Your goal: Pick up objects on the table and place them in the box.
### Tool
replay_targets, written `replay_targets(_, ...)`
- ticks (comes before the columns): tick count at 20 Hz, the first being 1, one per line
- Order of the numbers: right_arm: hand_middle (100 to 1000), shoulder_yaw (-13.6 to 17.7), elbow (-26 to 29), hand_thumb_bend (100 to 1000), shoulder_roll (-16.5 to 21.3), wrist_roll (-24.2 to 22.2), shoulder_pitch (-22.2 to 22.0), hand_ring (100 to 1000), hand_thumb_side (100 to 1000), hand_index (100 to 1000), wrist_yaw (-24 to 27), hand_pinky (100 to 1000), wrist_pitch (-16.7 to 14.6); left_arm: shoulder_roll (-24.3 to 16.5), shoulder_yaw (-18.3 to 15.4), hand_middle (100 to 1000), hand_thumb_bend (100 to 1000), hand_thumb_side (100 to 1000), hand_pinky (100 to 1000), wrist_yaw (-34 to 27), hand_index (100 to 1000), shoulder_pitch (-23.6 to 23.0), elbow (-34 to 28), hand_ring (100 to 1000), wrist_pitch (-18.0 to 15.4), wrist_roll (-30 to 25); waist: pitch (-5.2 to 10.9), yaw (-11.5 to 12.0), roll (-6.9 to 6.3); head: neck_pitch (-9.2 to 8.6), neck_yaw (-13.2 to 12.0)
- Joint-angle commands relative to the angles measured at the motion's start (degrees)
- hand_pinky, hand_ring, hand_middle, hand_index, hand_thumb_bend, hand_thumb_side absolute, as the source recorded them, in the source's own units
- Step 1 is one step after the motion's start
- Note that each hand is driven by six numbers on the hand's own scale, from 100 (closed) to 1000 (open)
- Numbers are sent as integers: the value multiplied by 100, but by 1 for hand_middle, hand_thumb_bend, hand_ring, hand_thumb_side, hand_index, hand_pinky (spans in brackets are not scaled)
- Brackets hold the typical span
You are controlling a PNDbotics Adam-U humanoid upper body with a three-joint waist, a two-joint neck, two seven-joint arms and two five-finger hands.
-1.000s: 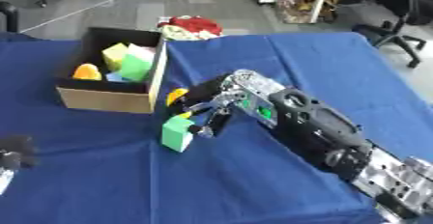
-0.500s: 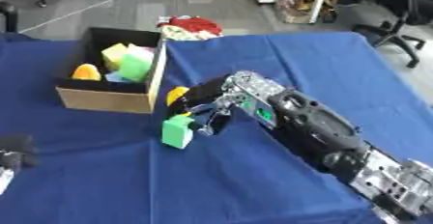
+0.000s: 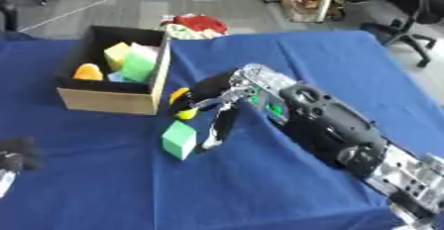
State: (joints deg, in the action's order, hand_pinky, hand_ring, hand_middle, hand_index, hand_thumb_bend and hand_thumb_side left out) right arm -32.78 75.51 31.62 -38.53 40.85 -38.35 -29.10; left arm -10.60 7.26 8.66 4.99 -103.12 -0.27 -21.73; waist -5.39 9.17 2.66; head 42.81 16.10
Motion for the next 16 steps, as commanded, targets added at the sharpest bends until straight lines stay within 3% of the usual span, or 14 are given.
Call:
replay_targets(1, 972, 10, 150, 480, 145, -1343, 109, 972, 588, 1000, 83, 978, -1305, -61, -11, 648, 100, 561, 734, -2, 814, 37, -78, 624, 3, 6, 132, -2, 70, -11, -7)
replay_targets(16, 930, 68, -270, 401, -282, -1344, 84, 957, 512, 1000, -283, 967, -1404, -34, -12, 646, 100, 574, 734, -8, 815, 49, -82, 622, 15, 15, 93, 36, 30, -29, 17)
